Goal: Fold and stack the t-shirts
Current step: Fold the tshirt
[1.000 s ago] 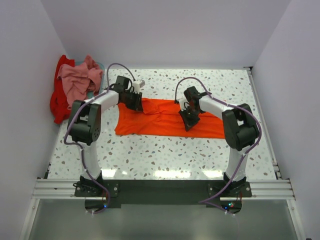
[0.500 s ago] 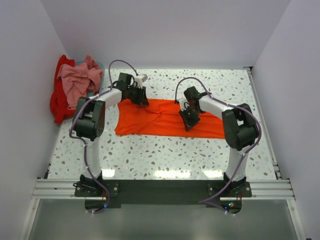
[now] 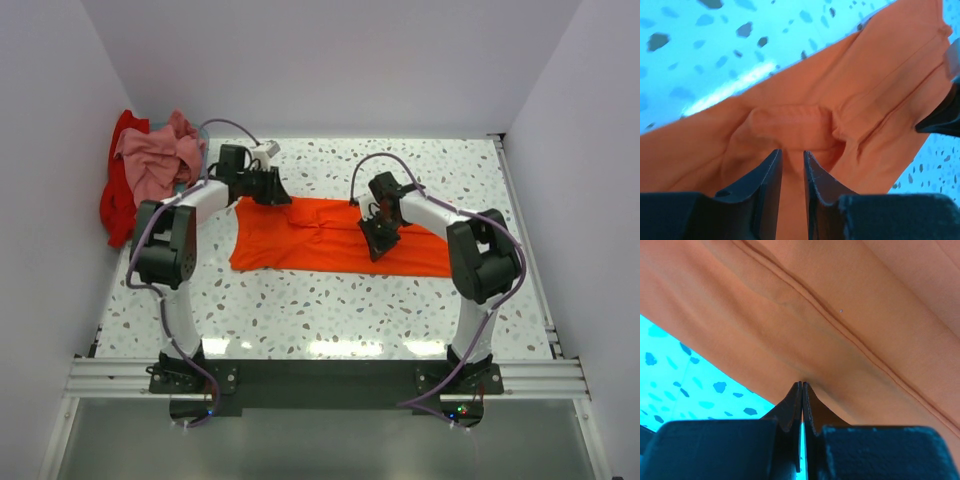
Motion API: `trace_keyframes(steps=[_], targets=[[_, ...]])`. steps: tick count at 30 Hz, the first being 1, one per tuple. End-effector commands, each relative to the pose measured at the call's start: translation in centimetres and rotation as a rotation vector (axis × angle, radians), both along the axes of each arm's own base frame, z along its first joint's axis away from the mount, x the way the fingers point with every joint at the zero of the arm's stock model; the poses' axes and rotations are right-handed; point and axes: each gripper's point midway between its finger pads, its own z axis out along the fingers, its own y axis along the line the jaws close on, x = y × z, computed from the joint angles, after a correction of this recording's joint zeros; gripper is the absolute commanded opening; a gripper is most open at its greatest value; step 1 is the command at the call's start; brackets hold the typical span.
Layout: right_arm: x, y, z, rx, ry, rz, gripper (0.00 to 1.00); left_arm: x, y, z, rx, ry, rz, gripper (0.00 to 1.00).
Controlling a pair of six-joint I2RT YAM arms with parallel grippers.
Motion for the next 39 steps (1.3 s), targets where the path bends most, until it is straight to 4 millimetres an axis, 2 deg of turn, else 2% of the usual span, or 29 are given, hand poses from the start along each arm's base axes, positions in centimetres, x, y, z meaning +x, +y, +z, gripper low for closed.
trace_keyframes(steps=[1,2,3,5,7,12,17,24,27,30,32,34,36,37,38,39], targets=[[0.9,1.1,3.6,0.082,-0.096,0.017,0.0,-1.5,3.8,3.2,0.105,-0.071,-0.011,0.28],[1.2,1.2,4.0,0.09,-0.114,0.017,0.0,-3.2,4.2,1.9,0.171,-0.042,-0.063,0.25],[1.2,1.2,4.1,0.09,-0.114,0.016,0.0,-4.0,4.7,1.1,0.216,-0.027,-0.061,0.24],[1.3,0.9,3.8,0.07,-0.112,0.014,0.0,-5.2,4.5,0.2,0.261,-0.013,-0.092,0.23],[1.0,0.6,3.5,0.054,-0.105,0.019,0.0,-5.2,4.4,-0.9,0.295,0.001,-0.091,0.23],[0.9,-0.5,3.4,0.007,-0.114,0.022,0.0,-5.3,2.5,-3.7,0.344,0.067,-0.124,0.22],[1.1,-1.7,3.4,-0.02,-0.113,0.013,0.0,-4.8,0.5,-4.7,0.37,0.067,-0.156,0.22],[0.8,-2.9,3.4,-0.037,-0.11,0.001,0.0,-1.3,-1.5,-2.2,0.303,-0.026,-0.127,0.22],[1.0,-3.2,3.6,-0.038,-0.115,-0.001,0.0,-0.5,-2.1,-2.2,0.293,-0.033,-0.134,0.22],[2.2,-3.6,4.0,-0.033,-0.14,-0.007,0.0,0.0,-2.6,-3.3,0.28,-0.011,-0.122,0.25],[3.8,-4.3,4.5,-0.037,-0.176,-0.022,0.0,0.4,-2.7,-4.2,0.278,0.001,-0.117,0.27],[5.9,-5.0,5.3,-0.047,-0.227,-0.024,0.0,0.8,-2.8,-3.6,0.258,0.009,-0.109,0.29],[7.6,-6.7,5.0,-0.087,-0.246,-0.046,0.0,0.9,-2.6,-1.3,0.217,-0.024,-0.105,0.31],[9.2,-7.3,5.8,-0.098,-0.288,-0.043,0.0,1.3,-1.9,-0.1,0.191,-0.04,-0.068,0.32],[10.0,-8.6,5.2,-0.121,-0.284,-0.064,0.0,0.8,-1.5,2.2,0.176,-0.075,-0.059,0.34],[10.9,-9.5,5.2,-0.148,-0.3,-0.073,0.0,0.5,-1.1,3.5,0.174,-0.1,-0.059,0.36]])
